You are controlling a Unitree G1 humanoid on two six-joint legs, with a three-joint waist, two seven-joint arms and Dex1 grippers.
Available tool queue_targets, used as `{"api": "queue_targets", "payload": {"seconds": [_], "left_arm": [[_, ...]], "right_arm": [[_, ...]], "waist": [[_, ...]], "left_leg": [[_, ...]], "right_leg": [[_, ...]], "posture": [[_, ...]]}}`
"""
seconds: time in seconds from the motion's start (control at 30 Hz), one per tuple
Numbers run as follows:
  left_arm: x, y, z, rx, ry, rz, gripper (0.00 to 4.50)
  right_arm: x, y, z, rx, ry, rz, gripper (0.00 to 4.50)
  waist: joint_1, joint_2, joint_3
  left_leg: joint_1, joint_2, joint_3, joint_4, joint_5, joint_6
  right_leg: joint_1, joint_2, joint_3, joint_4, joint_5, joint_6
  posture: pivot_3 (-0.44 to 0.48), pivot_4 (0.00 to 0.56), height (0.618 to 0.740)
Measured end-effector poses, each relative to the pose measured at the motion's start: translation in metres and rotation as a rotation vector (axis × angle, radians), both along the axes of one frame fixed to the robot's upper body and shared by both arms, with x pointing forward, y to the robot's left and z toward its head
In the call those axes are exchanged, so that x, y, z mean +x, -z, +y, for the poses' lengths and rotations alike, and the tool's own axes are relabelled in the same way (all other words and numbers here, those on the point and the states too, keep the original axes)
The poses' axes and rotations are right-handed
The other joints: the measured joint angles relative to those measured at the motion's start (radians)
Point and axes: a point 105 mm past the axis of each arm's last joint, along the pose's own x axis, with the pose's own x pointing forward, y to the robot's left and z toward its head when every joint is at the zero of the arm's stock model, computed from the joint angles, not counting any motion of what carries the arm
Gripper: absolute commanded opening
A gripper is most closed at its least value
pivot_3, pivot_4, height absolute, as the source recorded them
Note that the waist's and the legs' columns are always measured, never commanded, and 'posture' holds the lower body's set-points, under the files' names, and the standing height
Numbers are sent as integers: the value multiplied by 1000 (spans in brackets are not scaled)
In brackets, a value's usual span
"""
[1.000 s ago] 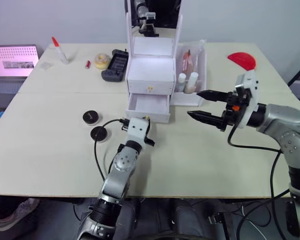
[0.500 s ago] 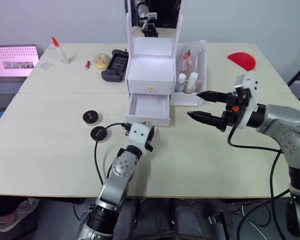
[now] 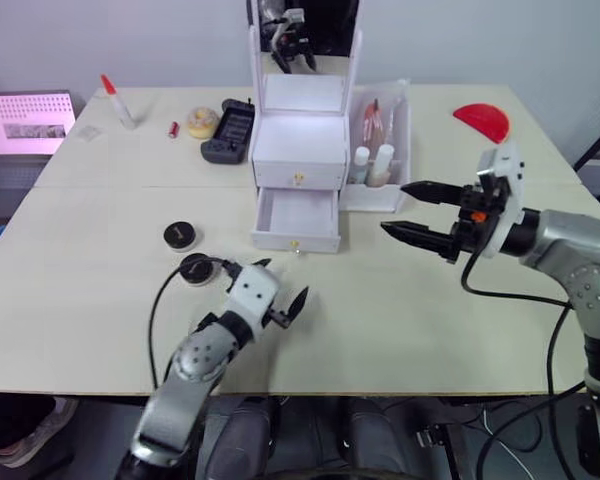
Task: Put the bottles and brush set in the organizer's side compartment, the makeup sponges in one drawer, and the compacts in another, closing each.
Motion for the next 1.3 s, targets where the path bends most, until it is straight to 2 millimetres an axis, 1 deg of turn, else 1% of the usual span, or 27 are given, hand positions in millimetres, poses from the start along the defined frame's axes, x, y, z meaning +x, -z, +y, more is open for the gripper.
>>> {"api": "queue_targets", "payload": {"seconds": [0.07,0.17,0.2,0.23,0.27,0.33,0.4,0.47,0.53,0.6,0.63,0.73,0.83,0.93,1.3], "left_arm": [[-19,-7,27,-2,67,69,4476],[-29,-24,58,-37,126,116,4476],[-29,-31,74,-13,146,120,4476],[-26,-38,95,22,125,125,4476],[-21,-48,121,50,68,113,4476],[-17,-63,158,89,21,108,4476],[-16,-71,185,95,-26,113,4476],[-14,-74,205,92,-60,116,4476],[-10,-75,232,89,-133,122,4476],[-9,-77,254,85,-192,117,4476],[-9,-78,262,89,-210,115,4476],[-11,-75,277,82,-239,128,4476],[-12,-73,284,65,-257,137,4476],[-12,-75,286,70,-259,137,4476],[-9,-79,281,77,-242,121,4476]], "right_arm": [[-4,0,-17,-21,51,10,4500],[-11,1,-36,-28,108,16,4500],[-15,4,-44,-34,127,25,4500],[-19,6,-51,-37,148,37,4500],[-22,7,-60,-38,173,40,4500],[-30,13,-76,-47,214,53,4500],[-36,19,-92,-67,255,62,4500],[-42,24,-105,-74,283,69,4500],[-50,33,-124,-88,331,91,4500],[-59,41,-141,-104,370,115,4500],[-63,46,-148,-114,387,127,4500],[-72,53,-163,-130,416,141,4500],[-79,54,-176,-140,455,137,4500],[-84,59,-184,-149,480,151,4500],[-83,59,-184,-142,492,137,4500]], "waist": [[0,1,0],[1,2,0],[3,1,0],[2,1,0],[-1,3,0],[-2,3,0],[-5,3,0],[-8,3,0],[-10,3,0],[-10,3,0],[-11,3,0],[-22,3,0],[-28,3,0],[-32,3,0],[-29,3,0]], "left_leg": [[-2,0,0,0,0,0],[-2,0,0,1,0,0],[-2,0,0,1,0,0],[-2,1,-1,1,0,0],[-2,1,0,1,0,0],[-2,1,1,0,0,0],[-2,1,4,-1,0,1],[-2,1,4,-1,-1,1],[-2,1,4,-1,-1,0],[-2,1,4,-1,-2,-1],[-2,1,4,-2,-2,-2],[-2,2,4,-2,-3,-3],[-2,2,4,-3,-3,-3],[-2,2,4,-4,-3,-3],[-2,3,4,-5,-3,-3]], "right_leg": [[-2,0,0,0,0,0],[-2,0,0,1,0,-1],[-2,0,-1,1,0,-1],[-2,1,-2,1,0,-1],[-2,0,-1,1,0,-1],[-2,0,-1,0,0,-1],[-2,-1,1,-1,0,-1],[-3,-1,1,-2,0,-1],[-3,-1,1,-1,0,-1],[-3,-1,1,-1,0,-1],[-4,-2,1,-1,0,-1],[-4,-4,2,-2,0,-1],[-5,-4,3,-2,0,-1],[-6,-4,3,-2,0,-1],[-6,-4,4,-2,0,-1]], "posture": [[0,150,738],[0,150,738],[0,150,738],[0,150,738],[0,150,738],[0,150,738],[0,150,738],[0,150,738],[0,150,738],[0,150,738],[0,150,738],[0,150,738],[0,150,738],[0,150,738],[0,150,738]]}}
